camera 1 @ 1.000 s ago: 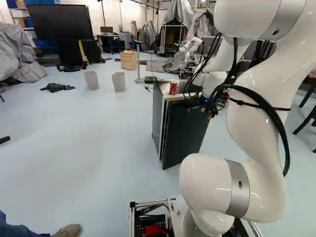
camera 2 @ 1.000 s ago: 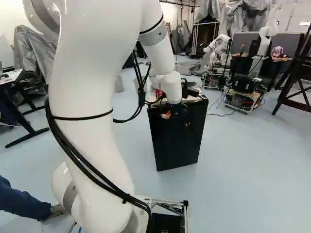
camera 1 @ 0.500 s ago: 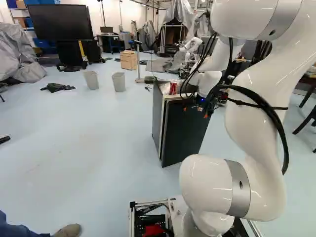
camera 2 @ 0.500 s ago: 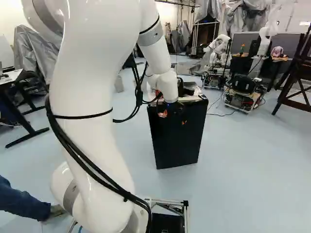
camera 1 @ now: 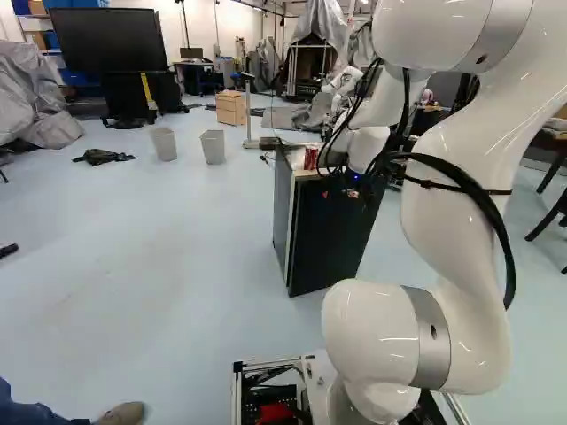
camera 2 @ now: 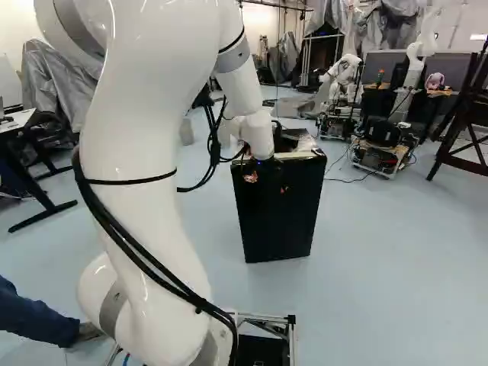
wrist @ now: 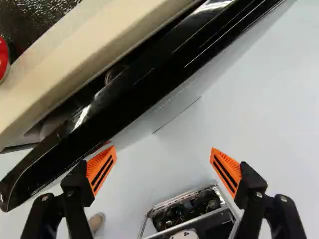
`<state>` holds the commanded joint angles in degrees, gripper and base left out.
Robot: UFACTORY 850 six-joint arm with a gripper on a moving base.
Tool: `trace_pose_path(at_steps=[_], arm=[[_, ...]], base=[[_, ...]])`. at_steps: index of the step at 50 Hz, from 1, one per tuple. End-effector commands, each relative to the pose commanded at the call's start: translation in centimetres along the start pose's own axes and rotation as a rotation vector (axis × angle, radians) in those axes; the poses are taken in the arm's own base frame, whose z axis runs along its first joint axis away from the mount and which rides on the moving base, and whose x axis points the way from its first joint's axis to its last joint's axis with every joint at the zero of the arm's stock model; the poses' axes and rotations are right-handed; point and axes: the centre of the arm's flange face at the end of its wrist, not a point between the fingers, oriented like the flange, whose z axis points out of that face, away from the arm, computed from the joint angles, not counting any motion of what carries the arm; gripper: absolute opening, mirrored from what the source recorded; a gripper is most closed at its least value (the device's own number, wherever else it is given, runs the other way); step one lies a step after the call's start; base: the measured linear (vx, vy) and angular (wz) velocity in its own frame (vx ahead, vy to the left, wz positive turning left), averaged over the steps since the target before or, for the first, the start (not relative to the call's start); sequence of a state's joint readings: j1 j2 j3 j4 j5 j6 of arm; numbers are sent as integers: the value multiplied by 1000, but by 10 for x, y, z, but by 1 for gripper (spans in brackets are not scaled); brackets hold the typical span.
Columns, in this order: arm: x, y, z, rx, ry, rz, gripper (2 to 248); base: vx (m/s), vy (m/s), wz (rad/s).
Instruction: Grab a drink from the fridge
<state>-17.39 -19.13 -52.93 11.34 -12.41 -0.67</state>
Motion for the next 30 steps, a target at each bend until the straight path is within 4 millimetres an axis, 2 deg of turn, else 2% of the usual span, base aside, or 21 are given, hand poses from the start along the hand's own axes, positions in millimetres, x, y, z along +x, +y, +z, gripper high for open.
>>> trace_pose_path(at_steps=[30], arm=[[2, -28, 4, 19, 0, -47, 247]], base=[[0, 0, 0]])
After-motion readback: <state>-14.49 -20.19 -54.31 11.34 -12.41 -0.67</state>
